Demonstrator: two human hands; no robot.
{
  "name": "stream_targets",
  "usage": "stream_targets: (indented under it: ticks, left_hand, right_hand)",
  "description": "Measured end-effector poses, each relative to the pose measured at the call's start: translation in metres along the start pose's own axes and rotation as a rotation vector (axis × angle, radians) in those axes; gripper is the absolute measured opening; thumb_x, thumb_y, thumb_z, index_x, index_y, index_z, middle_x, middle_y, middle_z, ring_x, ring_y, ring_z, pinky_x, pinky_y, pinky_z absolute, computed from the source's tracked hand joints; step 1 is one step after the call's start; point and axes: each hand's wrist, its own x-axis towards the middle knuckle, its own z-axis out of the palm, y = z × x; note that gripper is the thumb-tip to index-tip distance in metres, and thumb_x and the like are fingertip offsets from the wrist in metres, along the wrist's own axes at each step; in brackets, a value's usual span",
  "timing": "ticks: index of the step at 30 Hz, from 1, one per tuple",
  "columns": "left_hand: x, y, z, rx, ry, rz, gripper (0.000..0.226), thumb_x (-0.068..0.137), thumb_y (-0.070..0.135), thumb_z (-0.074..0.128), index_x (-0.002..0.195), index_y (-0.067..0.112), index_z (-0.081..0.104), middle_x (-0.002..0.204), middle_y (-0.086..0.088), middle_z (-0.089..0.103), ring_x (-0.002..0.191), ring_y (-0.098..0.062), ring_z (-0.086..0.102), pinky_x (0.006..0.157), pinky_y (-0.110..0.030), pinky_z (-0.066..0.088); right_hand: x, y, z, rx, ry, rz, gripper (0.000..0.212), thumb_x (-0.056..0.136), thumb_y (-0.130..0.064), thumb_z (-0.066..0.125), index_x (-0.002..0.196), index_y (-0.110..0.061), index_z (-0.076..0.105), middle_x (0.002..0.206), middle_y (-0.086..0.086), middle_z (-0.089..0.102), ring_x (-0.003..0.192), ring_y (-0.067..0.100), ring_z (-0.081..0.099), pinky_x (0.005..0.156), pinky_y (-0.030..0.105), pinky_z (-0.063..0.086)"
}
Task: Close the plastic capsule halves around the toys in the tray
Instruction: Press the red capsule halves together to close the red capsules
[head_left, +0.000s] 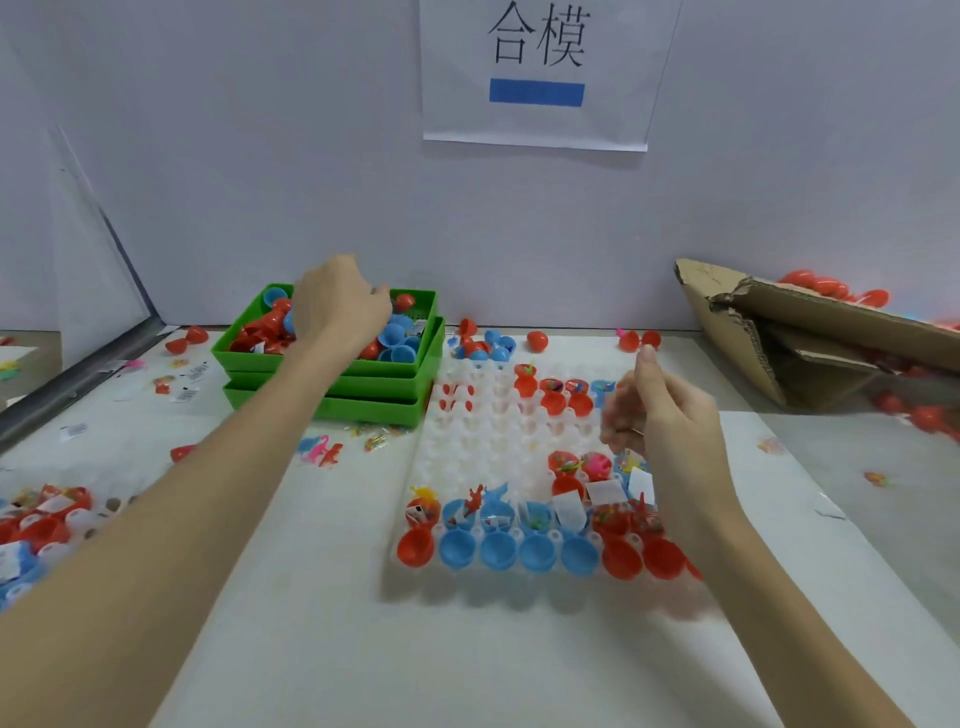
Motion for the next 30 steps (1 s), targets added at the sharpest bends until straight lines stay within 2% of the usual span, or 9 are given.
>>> stream_targets:
  ticks: [2, 4, 6, 8, 12, 17, 22, 28, 30]
  left_hand:
    - [-0.021, -0.003, 0.008, -0.041, 0.09, 0.108, 0.03, 0.103, 0.023, 0.062, 0.125, 0.004, 0.068, 0.116, -0.016, 0.069, 0.107, -0.032, 0.064, 0.092, -0.042, 0.051]
    - [-0.05, -0.003, 0.016, -0.174, 0.128, 0.266, 0.021, 0.102, 0.019, 0.064, 0.117, 0.008, 0.072, 0.112, -0.008, 0.066, 0.099, -0.019, 0.062, 0.09, -0.031, 0.049]
    - [-0.081, 0.0, 0.022, -0.313, 0.022, 0.367, 0.009, 0.101, 0.019, 0.066, 0.103, 0.015, 0.074, 0.095, 0.005, 0.068, 0.078, -0.001, 0.059, 0.076, -0.016, 0.048]
    - [-0.108, -0.002, 0.024, -0.424, -0.193, 0.423, 0.011, 0.101, 0.027, 0.066, 0.092, 0.026, 0.072, 0.079, 0.016, 0.068, 0.069, 0.003, 0.059, 0.064, -0.01, 0.044]
    - [-0.133, -0.021, 0.016, -0.492, -0.448, 0.523, 0.033, 0.096, 0.052, 0.061, 0.074, 0.028, 0.068, 0.063, 0.006, 0.062, 0.058, -0.011, 0.054, 0.055, -0.02, 0.042]
    - [-0.123, -0.044, -0.014, -0.329, -0.672, 0.48, 0.059, 0.082, 0.072, 0.069, 0.06, 0.018, 0.06, 0.051, 0.009, 0.042, 0.051, -0.007, 0.038, 0.052, -0.018, 0.033]
    - [-0.118, -0.054, -0.036, -0.205, -0.95, 0.404, 0.038, 0.064, 0.062, 0.091, 0.067, 0.027, 0.076, 0.049, 0.007, 0.032, 0.05, -0.012, 0.029, 0.048, -0.021, 0.024]
    - [-0.121, -0.05, -0.038, -0.178, -1.013, 0.438, 0.016, 0.075, 0.05, 0.089, 0.077, 0.036, 0.08, 0.051, 0.007, 0.032, 0.051, -0.012, 0.03, 0.051, -0.021, 0.025]
    - [-0.123, -0.05, -0.038, -0.179, -1.025, 0.44, 0.009, 0.08, 0.043, 0.086, 0.078, 0.037, 0.08, 0.051, 0.009, 0.035, 0.051, -0.011, 0.032, 0.052, -0.02, 0.027]
  right_hand:
    - [0.001, 0.001, -0.003, -0.092, 0.072, -0.045, 0.055, 0.099, -0.042, 0.063, 0.068, -0.006, 0.037, 0.052, -0.002, 0.037, 0.047, 0.009, 0.034, 0.048, 0.019, 0.041]
    - [0.002, 0.002, -0.004, -0.161, 0.085, -0.062, 0.06, 0.095, -0.039, 0.069, 0.065, -0.01, 0.026, 0.052, -0.004, 0.027, 0.049, 0.01, 0.024, 0.048, 0.016, 0.037]
    - [0.002, 0.002, -0.003, -0.19, 0.043, -0.038, 0.061, 0.097, -0.038, 0.068, 0.064, -0.008, 0.026, 0.052, -0.005, 0.025, 0.051, 0.012, 0.023, 0.052, 0.019, 0.038]
    - [0.0, 0.003, 0.0, -0.212, 0.014, -0.016, 0.06, 0.099, -0.038, 0.064, 0.064, -0.002, 0.03, 0.049, -0.006, 0.026, 0.048, 0.011, 0.024, 0.054, 0.023, 0.04]
    - [-0.002, 0.004, 0.002, -0.188, -0.034, 0.016, 0.059, 0.102, -0.036, 0.059, 0.053, -0.017, 0.032, 0.044, -0.01, 0.028, 0.04, 0.007, 0.025, 0.045, 0.011, 0.035]
    - [-0.001, 0.002, 0.0, -0.223, -0.093, -0.008, 0.056, 0.102, -0.036, 0.058, 0.059, -0.014, 0.03, 0.048, -0.005, 0.03, 0.043, 0.008, 0.026, 0.047, 0.011, 0.035]
    - [0.0, 0.002, -0.001, -0.268, -0.108, -0.061, 0.054, 0.101, -0.032, 0.061, 0.063, -0.016, 0.026, 0.051, -0.006, 0.028, 0.047, 0.008, 0.025, 0.05, 0.012, 0.034]
    - [-0.005, 0.001, 0.0, -0.301, -0.067, -0.097, 0.06, 0.1, -0.023, 0.065, 0.056, -0.019, 0.025, 0.041, -0.013, 0.026, 0.043, 0.008, 0.028, 0.066, 0.03, 0.044]
    - [-0.005, 0.001, 0.001, -0.298, -0.074, -0.093, 0.059, 0.1, -0.023, 0.065, 0.057, -0.018, 0.026, 0.041, -0.013, 0.026, 0.043, 0.008, 0.028, 0.069, 0.03, 0.046]
